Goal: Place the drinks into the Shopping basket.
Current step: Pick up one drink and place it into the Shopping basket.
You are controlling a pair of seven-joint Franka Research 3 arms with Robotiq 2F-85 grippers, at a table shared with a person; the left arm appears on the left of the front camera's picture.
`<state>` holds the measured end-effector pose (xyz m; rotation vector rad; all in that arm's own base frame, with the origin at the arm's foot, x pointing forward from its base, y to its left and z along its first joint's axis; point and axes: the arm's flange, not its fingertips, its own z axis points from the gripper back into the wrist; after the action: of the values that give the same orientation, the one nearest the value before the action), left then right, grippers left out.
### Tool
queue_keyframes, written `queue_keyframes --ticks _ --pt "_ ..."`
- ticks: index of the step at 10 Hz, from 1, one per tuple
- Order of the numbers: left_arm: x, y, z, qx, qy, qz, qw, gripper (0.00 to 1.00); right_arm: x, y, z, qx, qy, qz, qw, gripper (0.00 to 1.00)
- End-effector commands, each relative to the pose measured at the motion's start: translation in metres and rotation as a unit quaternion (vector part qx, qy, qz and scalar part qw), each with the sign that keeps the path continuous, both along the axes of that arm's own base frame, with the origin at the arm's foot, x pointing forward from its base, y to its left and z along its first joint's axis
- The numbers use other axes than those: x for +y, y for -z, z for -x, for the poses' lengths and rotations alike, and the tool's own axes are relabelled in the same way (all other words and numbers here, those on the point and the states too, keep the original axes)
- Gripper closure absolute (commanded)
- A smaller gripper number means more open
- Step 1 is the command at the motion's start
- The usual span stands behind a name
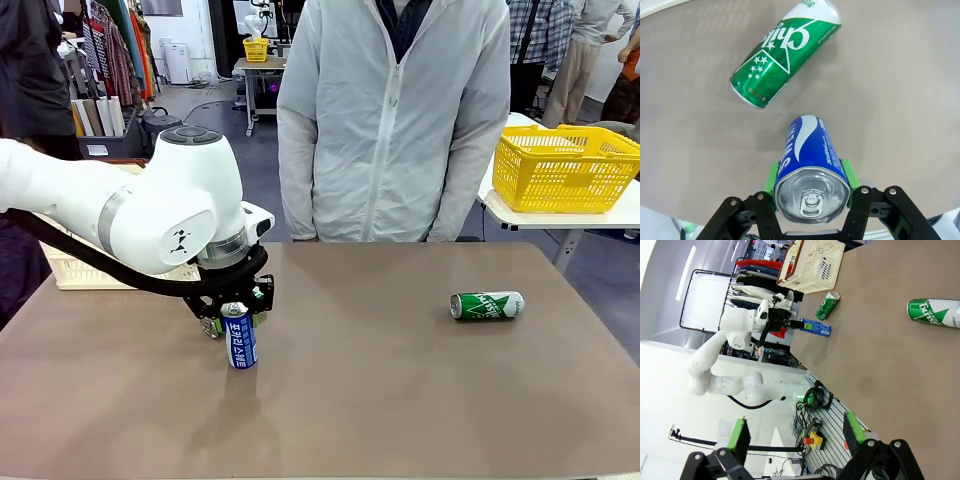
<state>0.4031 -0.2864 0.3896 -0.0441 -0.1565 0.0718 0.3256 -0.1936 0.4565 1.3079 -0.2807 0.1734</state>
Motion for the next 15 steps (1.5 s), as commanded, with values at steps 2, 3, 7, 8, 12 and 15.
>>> queue_keyframes --ticks 2,3,7,8,12,15 --pt "0.010 -0.028 0.004 -0.016 -0.015 -0.010 1.000 1.00 -0.001 -0.002 0.002 -0.006 -0.008 0.005 1.000 0.00" --pt "0.026 -0.064 0.010 -0.007 -0.010 -0.003 1.000 1.00 -0.001 -0.002 0.002 -0.006 -0.008 0.005 1.000 0.00" --pt "0.122 -0.190 0.054 0.004 -0.036 0.053 0.998 1.00 -0.001 -0.002 0.002 -0.006 -0.008 0.005 1.000 0.00" --pt "0.152 -0.191 0.064 -0.009 -0.032 0.060 0.998 1.00 -0.001 -0.002 0.002 -0.006 -0.008 0.005 1.000 0.00" --pt "0.130 -0.203 0.065 0.001 -0.034 0.053 0.998 1.00 -0.001 -0.002 0.002 -0.006 -0.008 0.005 1.000 0.00" --pt "0.129 -0.193 0.069 0.006 -0.030 0.041 0.999 1.00 -0.001 -0.002 0.002 -0.006 -0.008 0.005 1.000 0.00"
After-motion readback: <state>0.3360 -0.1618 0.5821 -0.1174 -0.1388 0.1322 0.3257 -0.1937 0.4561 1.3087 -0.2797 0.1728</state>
